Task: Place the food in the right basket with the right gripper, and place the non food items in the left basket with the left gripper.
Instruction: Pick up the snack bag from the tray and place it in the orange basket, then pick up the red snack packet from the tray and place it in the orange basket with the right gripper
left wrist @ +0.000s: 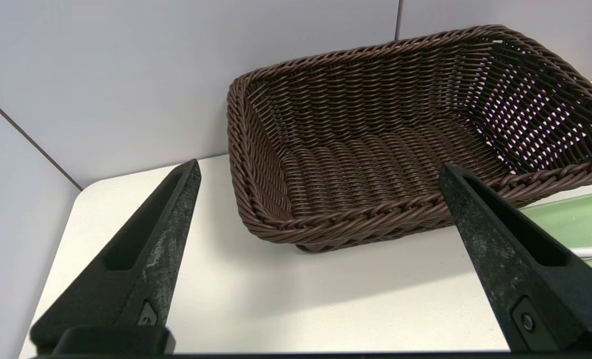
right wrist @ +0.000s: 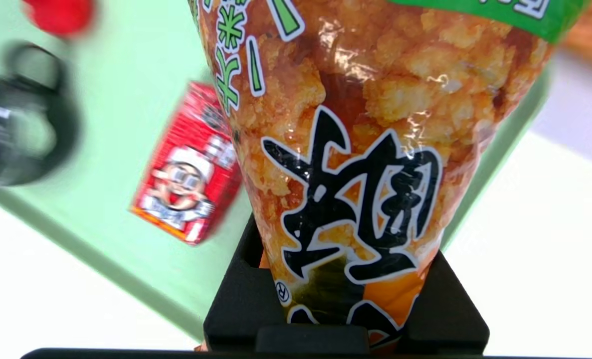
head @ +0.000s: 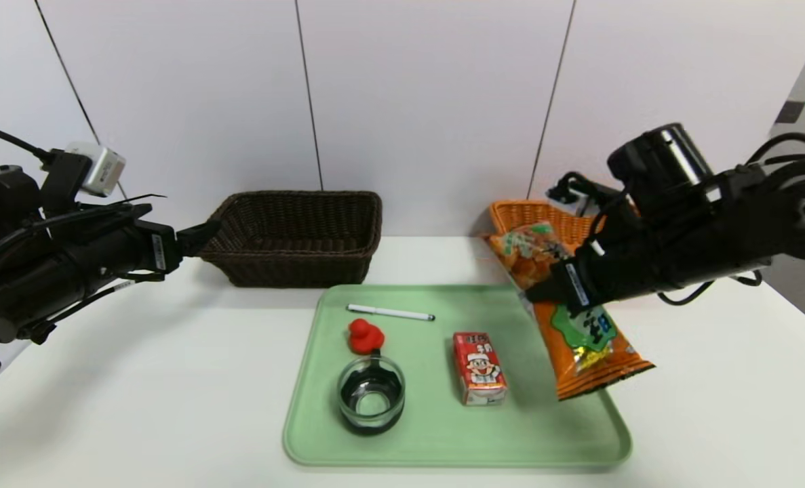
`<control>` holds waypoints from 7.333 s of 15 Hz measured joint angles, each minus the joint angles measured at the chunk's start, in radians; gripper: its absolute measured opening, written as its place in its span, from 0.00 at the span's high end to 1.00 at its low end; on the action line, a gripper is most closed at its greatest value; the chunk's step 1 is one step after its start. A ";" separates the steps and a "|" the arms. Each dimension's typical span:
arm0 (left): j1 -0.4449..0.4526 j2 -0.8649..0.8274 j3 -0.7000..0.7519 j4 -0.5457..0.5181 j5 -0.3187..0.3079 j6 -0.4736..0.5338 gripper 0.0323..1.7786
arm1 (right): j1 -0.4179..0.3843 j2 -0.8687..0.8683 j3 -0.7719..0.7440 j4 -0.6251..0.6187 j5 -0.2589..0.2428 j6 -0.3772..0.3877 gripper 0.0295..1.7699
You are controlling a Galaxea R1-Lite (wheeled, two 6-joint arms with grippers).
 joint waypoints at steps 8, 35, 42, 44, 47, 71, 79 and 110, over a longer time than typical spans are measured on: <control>0.001 -0.011 0.018 0.000 0.004 0.032 0.05 | -0.149 -0.010 -0.248 -0.107 0.015 -0.002 0.76; 0.009 -0.039 0.069 -0.046 0.000 0.014 0.05 | -0.448 0.407 -0.215 -0.739 -0.051 -0.074 0.75; 0.009 -0.039 0.068 -0.046 0.000 0.010 0.05 | -0.444 0.406 -0.180 -0.810 -0.063 -0.077 0.32; 0.008 -0.039 0.068 -0.046 0.000 0.010 0.05 | -0.444 0.386 -0.172 -0.810 -0.063 -0.092 0.26; 0.008 -0.039 0.068 -0.046 0.000 0.004 0.05 | -0.442 0.305 -0.168 -0.755 -0.101 -0.156 0.19; 0.014 -0.040 0.148 -0.144 0.001 -0.003 0.05 | 0.334 -0.117 -0.091 0.247 -0.224 0.191 0.04; 0.014 -0.029 0.186 -0.169 0.000 -0.004 0.05 | 0.356 0.045 -0.094 0.244 -0.230 0.251 0.04; 0.027 -0.009 0.223 -0.247 -0.001 -0.029 0.05 | 0.290 0.147 0.039 -0.040 -0.278 0.256 0.75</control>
